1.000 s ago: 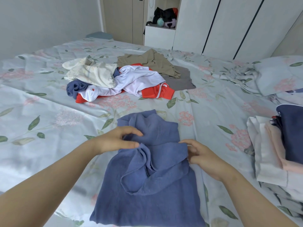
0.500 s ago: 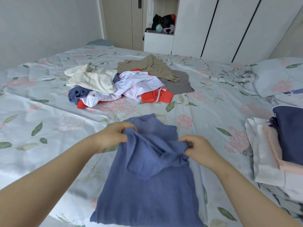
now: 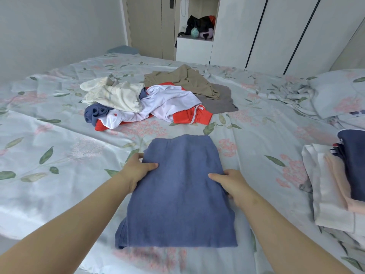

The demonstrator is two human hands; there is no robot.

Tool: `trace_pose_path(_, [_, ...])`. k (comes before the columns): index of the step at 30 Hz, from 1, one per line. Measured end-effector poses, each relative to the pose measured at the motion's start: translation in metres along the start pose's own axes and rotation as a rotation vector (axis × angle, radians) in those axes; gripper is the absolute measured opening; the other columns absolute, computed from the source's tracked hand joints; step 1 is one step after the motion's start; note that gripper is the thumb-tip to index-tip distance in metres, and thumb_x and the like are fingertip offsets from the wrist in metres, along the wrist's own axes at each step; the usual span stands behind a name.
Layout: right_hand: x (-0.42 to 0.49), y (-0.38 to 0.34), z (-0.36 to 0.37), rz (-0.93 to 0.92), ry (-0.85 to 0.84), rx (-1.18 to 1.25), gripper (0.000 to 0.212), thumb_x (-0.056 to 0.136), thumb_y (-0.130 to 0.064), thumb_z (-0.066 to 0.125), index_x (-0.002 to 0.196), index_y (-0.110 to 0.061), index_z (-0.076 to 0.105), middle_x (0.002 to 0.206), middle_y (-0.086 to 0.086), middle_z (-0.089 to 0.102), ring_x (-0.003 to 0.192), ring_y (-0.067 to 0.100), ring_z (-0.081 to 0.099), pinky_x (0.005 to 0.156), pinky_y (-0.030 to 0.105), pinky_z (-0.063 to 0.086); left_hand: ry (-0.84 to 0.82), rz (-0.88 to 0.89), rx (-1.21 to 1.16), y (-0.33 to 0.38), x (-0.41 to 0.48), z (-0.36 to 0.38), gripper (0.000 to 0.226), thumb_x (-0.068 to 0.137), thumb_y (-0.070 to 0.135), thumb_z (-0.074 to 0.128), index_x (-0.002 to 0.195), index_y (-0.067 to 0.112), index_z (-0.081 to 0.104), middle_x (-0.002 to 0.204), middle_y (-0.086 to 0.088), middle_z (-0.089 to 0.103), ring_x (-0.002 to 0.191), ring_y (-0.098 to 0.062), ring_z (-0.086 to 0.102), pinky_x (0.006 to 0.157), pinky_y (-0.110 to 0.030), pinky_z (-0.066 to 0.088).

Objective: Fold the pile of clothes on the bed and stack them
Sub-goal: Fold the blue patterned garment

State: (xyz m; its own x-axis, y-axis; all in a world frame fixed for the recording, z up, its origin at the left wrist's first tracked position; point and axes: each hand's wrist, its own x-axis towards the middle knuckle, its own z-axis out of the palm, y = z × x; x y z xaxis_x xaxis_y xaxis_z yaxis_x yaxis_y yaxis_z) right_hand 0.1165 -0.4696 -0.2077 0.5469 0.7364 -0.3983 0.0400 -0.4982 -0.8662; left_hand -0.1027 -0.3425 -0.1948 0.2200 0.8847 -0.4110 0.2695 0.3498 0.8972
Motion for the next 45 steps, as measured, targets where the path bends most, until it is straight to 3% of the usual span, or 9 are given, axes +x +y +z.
trace_pose_path(3, [-0.003, 0.003, 0.006, 0.01, 0.043, -0.058, 0.003, 0.085, -0.009, 0.063, 0.082, -0.007, 0.063, 0.088, 0.011, 0.068, 0.082, 0.027, 0.065, 0.076, 0.035, 0.055, 0.12, 0.077, 0.153, -0.007, -0.008, 0.001, 0.062, 0.084, 0.014, 0.068, 0.138, 0.01, 0.037, 0.122, -0.011, 0.056, 0.1, -0.028, 0.058, 0.079, -0.036, 0.048])
trace_pose_path(9, [-0.016, 0.011, 0.008, 0.034, 0.025, 0.023, 0.021, 0.086, -0.022, 0.066, 0.097, -0.005, 0.06, 0.092, 0.008, 0.067, 0.08, 0.022, 0.065, 0.063, 0.028, 0.05, 0.014, -0.085, 0.114, -0.019, -0.027, -0.008, 0.043, 0.076, 0.031, 0.078, 0.101, -0.001, 0.063, 0.099, -0.013, 0.069, 0.087, -0.028, 0.066, 0.071, -0.035, 0.055])
trace_pose_path(18, [-0.025, -0.007, 0.004, 0.084, -0.07, 0.378, 0.02, 0.085, -0.002, 0.062, 0.105, -0.007, 0.064, 0.095, 0.01, 0.069, 0.08, 0.025, 0.065, 0.067, 0.031, 0.051, -0.155, -0.255, -0.102, 0.008, -0.035, 0.006, 0.031, 0.083, 0.018, 0.072, 0.106, 0.001, 0.06, 0.093, -0.014, 0.065, 0.081, -0.027, 0.061, 0.063, -0.036, 0.048])
trace_pose_path(22, [-0.03, -0.028, -0.026, -0.012, -0.067, 0.544, 0.025, 0.083, -0.005, 0.062, 0.107, -0.012, 0.066, 0.097, 0.005, 0.072, 0.09, 0.021, 0.066, 0.075, 0.03, 0.051, -0.177, -0.068, -0.177, 0.044, -0.038, 0.009, 0.023, 0.083, 0.016, 0.071, 0.103, 0.01, 0.062, 0.097, -0.009, 0.068, 0.085, -0.023, 0.064, 0.07, -0.035, 0.051])
trace_pose_path(26, [-0.051, -0.066, -0.06, -0.209, -0.036, 0.644, 0.016, 0.088, -0.002, 0.054, 0.095, -0.014, 0.062, 0.082, 0.0, 0.07, 0.069, 0.009, 0.067, 0.056, 0.02, 0.05, -0.2, 0.256, -0.253, 0.087, -0.058, 0.022, 0.01, 0.085, 0.007, 0.067, 0.092, 0.013, 0.065, 0.084, -0.001, 0.071, 0.074, -0.014, 0.068, 0.062, -0.026, 0.053])
trace_pose_path(30, [-0.073, -0.068, -0.087, -0.325, -0.02, 0.653, 0.009, 0.092, -0.011, 0.052, 0.094, -0.013, 0.06, 0.079, 0.0, 0.067, 0.066, 0.007, 0.065, 0.063, 0.027, 0.045, -0.271, 0.424, -0.23, 0.09, -0.083, 0.028, 0.02, 0.079, 0.009, 0.073, 0.096, 0.015, 0.065, 0.087, 0.003, 0.073, 0.082, -0.011, 0.068, 0.067, -0.023, 0.052])
trace_pose_path(37, [-0.108, 0.036, -0.084, 0.006, 0.044, 0.378, 0.025, 0.085, -0.02, 0.068, 0.104, -0.003, 0.068, 0.099, 0.009, 0.071, 0.087, 0.021, 0.066, 0.067, 0.026, 0.051, -0.273, 0.104, 0.027, -0.011, -0.118, 0.034, 0.057, 0.064, 0.052, 0.077, 0.104, 0.011, 0.067, 0.099, -0.004, 0.072, 0.095, -0.019, 0.067, 0.082, -0.032, 0.053])
trace_pose_path(42, [-0.119, 0.073, -0.074, 0.069, 0.084, 0.264, 0.032, 0.087, -0.02, 0.066, 0.108, 0.004, 0.064, 0.106, 0.017, 0.069, 0.093, 0.028, 0.066, 0.073, 0.032, 0.052, -0.146, 0.001, 0.093, -0.04, -0.131, 0.036, 0.034, 0.087, 0.032, 0.066, 0.102, 0.001, 0.062, 0.088, -0.008, 0.067, 0.078, -0.02, 0.063, 0.059, -0.026, 0.049])
trace_pose_path(45, [-0.114, 0.067, -0.069, 0.085, 0.119, 0.24, 0.039, 0.09, -0.025, 0.062, 0.117, 0.003, 0.059, 0.115, 0.014, 0.064, 0.1, 0.028, 0.061, 0.081, 0.033, 0.049, -0.054, 0.061, 0.055, -0.035, -0.124, 0.041, 0.036, 0.085, 0.033, 0.069, 0.104, 0.006, 0.053, 0.096, -0.01, 0.063, 0.089, -0.027, 0.061, 0.072, -0.033, 0.051])
